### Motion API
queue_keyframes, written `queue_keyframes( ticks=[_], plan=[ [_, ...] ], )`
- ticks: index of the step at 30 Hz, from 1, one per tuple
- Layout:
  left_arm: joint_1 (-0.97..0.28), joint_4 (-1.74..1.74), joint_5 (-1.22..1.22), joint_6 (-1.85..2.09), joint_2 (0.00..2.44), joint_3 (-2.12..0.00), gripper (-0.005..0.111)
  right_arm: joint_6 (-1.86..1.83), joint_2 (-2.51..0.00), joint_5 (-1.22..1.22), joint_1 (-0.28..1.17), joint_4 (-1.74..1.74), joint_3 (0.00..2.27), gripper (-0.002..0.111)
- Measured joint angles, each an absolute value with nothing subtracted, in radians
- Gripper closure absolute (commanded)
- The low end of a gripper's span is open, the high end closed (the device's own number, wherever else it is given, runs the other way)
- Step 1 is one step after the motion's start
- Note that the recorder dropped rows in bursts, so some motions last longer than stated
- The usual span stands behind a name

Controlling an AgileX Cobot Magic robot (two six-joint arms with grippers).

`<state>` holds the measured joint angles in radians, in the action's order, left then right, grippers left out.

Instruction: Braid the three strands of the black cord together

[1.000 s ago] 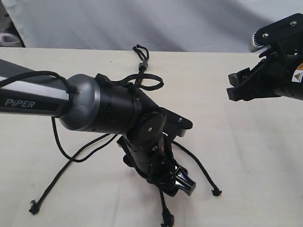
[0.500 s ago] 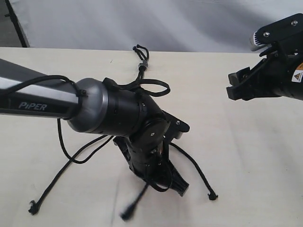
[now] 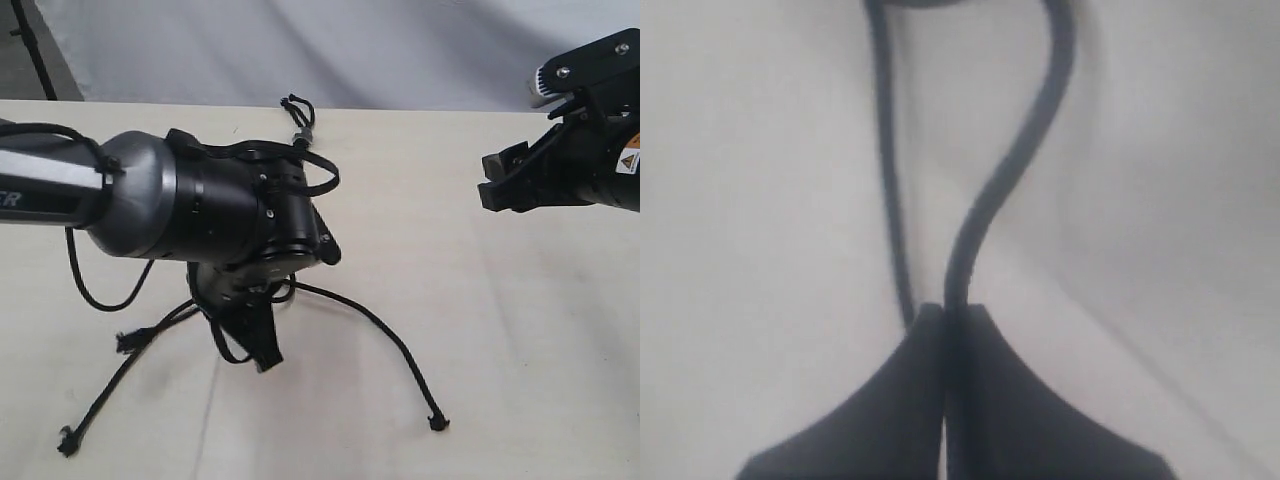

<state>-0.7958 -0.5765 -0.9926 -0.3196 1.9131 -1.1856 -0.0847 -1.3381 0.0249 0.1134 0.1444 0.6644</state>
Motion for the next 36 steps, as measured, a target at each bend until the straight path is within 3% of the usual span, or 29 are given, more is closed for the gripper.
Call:
queue_keyframes(
  ticks=[16,23,28,32,36],
  plan=[
    [-0.45,-0.717,-0.524,-0.313,1.907,-0.933,0.105,-0.082,-1.336,0.025,0.113,0.144,0.664,0.043],
    [-0.457,-0.582,-0.498,-0.278,1.89,-0.905,0.105,-0.081,-1.336,0.026,0.113,0.144,0.664,0.043],
    [-0.583,-0.039,-0.588,0.127,1.865,-0.905,0.105,-0.081,-1.336,0.038,0.113,0.144,0.664,0.043],
    [-0.685,0.143,-0.567,0.306,1.849,-0.905,0.105,-0.08,-1.336,0.04,0.113,0.144,0.664,0.043],
    [-0.639,0.147,-0.546,0.278,1.826,-0.899,0.105,-0.079,-1.336,0.04,0.113,0.144,0.664,0.043]
  ],
)
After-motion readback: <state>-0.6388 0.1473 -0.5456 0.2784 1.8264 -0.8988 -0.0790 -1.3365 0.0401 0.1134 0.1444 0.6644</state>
